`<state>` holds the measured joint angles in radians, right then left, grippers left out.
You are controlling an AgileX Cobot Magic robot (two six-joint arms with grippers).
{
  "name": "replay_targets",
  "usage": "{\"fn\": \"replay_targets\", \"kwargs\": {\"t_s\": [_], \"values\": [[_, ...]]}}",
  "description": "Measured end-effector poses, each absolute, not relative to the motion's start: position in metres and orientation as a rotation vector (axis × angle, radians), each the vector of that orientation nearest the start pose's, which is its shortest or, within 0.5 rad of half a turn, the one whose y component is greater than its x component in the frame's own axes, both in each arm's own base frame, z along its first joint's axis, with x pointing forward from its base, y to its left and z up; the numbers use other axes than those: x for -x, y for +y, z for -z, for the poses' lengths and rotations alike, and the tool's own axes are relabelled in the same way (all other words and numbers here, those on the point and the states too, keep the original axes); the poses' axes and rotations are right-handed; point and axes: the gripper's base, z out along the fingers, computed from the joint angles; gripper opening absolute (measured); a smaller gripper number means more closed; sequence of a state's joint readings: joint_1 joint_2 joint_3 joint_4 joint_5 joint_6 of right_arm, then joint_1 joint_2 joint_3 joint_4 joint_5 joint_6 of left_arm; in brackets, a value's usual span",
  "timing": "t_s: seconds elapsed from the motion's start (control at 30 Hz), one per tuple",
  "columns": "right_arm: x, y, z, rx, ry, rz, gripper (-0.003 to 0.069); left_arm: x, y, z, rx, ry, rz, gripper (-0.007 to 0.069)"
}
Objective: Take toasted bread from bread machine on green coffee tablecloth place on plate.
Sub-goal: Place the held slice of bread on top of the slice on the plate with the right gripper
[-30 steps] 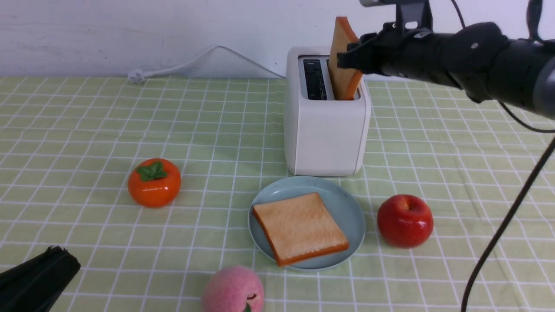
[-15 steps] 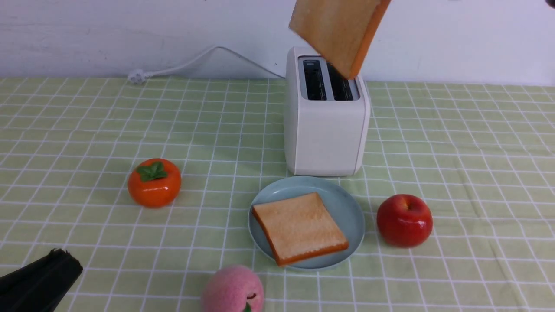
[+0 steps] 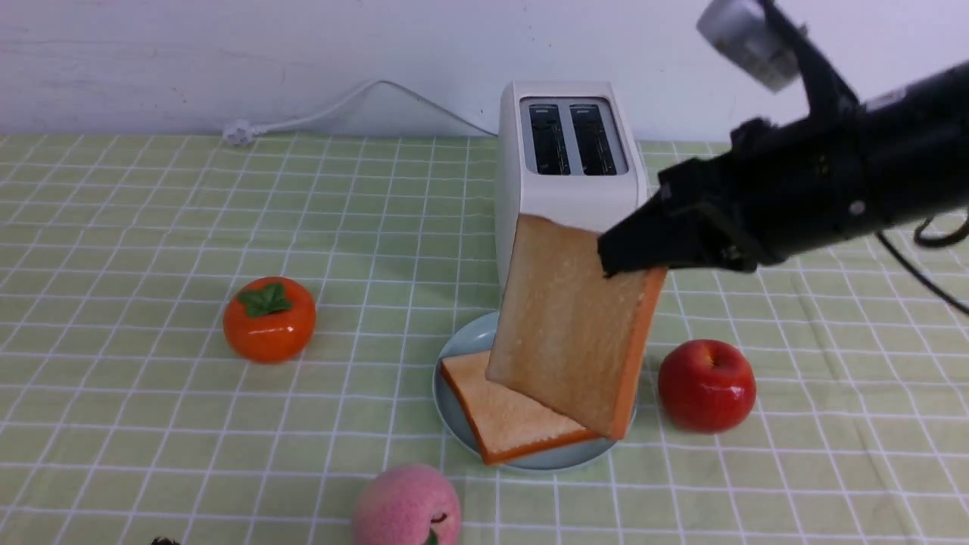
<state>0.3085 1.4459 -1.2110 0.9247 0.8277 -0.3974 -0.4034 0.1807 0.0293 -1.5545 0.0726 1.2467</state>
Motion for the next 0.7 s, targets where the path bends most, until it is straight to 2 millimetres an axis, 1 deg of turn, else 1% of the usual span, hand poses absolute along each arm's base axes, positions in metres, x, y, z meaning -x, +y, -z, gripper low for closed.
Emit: {"fn": "replay_targets", "kwargs": {"t_s": [0.03, 0.07, 0.17, 0.33, 0.47, 0.53, 0.63, 0.7], "values": [[-0.279, 0.145, -0.342, 0.306, 2.329, -1.047, 0.0122, -0.063, -0.034, -0.192, -0.137, 1.724, 0.589, -0.0010], [-0.282, 0.145, -0.329, 0.248, 2.329, -1.063, 0.0122, -0.063, -0.034, -0.192, -0.134, 1.724, 0.588, -0.0010], [-0.292, 0.149, -0.304, 0.149, 2.332, -1.116, 0.0122, -0.063, -0.033, -0.192, -0.132, 1.724, 0.586, -0.0010], [-0.309, 0.161, -0.275, 0.102, 2.343, -1.226, 0.0122, -0.063, -0.033, -0.192, -0.130, 1.724, 0.587, -0.0012], [-0.321, 0.163, -0.260, 0.073, 2.324, -1.205, 0.0122, -0.063, -0.033, -0.192, -0.130, 1.724, 0.588, -0.0012], [-0.330, 0.162, -0.248, 0.020, 2.327, -1.144, 0.0122, -0.063, -0.033, -0.192, -0.130, 1.724, 0.588, -0.0012], [-0.335, 0.162, -0.237, -0.017, 2.349, -1.126, 0.0126, -0.063, -0.033, -0.192, -0.130, 1.724, 0.588, -0.0012], [-0.337, 0.162, -0.231, -0.031, 2.367, -1.122, 0.0150, -0.063, -0.033, -0.192, -0.130, 1.724, 0.588, -0.0011]]}}
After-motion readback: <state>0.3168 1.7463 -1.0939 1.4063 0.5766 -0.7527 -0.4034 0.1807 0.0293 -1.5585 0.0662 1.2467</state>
